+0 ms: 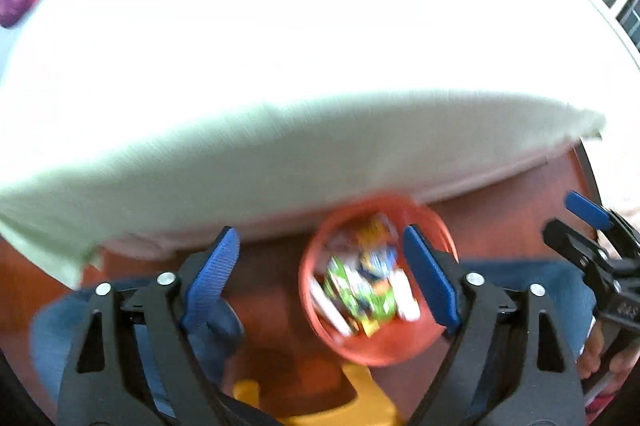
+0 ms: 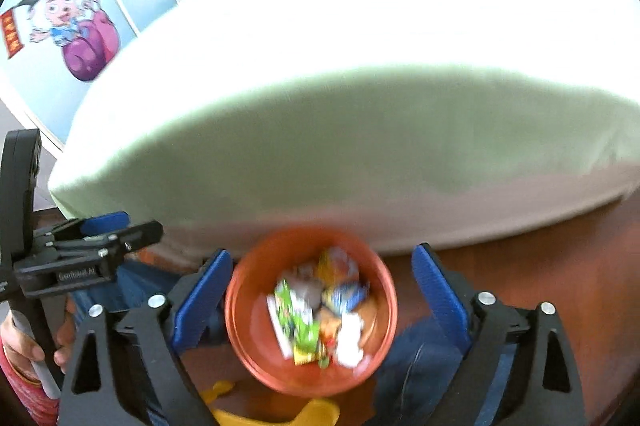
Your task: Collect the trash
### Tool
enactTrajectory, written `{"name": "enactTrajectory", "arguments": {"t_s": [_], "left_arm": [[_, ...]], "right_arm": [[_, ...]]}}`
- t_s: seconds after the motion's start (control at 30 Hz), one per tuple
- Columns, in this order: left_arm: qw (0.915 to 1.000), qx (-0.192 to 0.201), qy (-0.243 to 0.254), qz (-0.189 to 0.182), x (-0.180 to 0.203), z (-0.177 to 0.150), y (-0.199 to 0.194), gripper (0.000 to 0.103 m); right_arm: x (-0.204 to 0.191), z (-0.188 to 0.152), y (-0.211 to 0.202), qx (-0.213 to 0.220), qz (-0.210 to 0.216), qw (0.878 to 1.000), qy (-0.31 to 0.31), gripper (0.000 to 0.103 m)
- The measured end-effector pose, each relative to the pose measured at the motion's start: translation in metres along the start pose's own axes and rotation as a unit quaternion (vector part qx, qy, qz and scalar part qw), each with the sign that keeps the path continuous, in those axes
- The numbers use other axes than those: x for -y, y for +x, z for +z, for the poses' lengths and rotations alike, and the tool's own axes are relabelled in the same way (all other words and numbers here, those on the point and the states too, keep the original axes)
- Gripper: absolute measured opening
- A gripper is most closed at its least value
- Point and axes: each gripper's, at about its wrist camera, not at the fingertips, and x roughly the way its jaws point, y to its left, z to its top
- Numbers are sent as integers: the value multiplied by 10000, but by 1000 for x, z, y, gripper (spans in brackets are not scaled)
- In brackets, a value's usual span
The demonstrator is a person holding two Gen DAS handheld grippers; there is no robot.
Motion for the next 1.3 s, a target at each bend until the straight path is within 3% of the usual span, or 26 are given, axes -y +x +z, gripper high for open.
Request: {"name": "enactTrajectory", "arguments": {"t_s": [0.13, 0.3, 0.57, 0.9, 1.3], "left_arm": [[9965, 777, -126, 266, -10, 24, -47, 88], [9844, 1669, -145, 536, -11, 46, -103, 92], [9667, 2450, -66, 733, -5, 70, -149, 92], [9619, 2615, -63, 799, 2, 79, -156, 93], [9603, 2665, -48, 825, 5, 73, -163, 93]], "right_arm": [[-19, 29, -37, 724, -41, 9968, -329, 96], [-43, 59, -78, 1538, -77, 9862, -603, 97], [-58, 82, -115, 2178, 26, 9737, -662, 97], [-64, 83, -139, 2562, -65, 9642, -680, 97], [-63, 84, -138, 2539, -96, 9652, -614, 97]]}}
